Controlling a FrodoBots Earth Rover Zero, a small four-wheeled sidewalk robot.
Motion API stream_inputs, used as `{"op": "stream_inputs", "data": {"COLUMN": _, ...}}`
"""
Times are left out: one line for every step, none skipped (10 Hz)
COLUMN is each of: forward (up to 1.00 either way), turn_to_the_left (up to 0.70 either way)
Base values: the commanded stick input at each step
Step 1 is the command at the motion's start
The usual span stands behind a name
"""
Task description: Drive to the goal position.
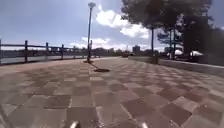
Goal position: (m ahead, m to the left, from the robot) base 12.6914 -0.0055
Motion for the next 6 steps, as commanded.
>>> {"op": "stream_inputs", "data": {"forward": 1.0, "turn_to_the_left": 0.0}}
{"op": "stream_inputs", "data": {"forward": 1.0, "turn_to_the_left": 0.0}}
{"op": "stream_inputs", "data": {"forward": 1.0, "turn_to_the_left": 0.0}}
{"op": "stream_inputs", "data": {"forward": 1.0, "turn_to_the_left": 0.0}}
{"op": "stream_inputs", "data": {"forward": 1.0, "turn_to_the_left": 0.0}}
{"op": "stream_inputs", "data": {"forward": 1.0, "turn_to_the_left": 0.0}}
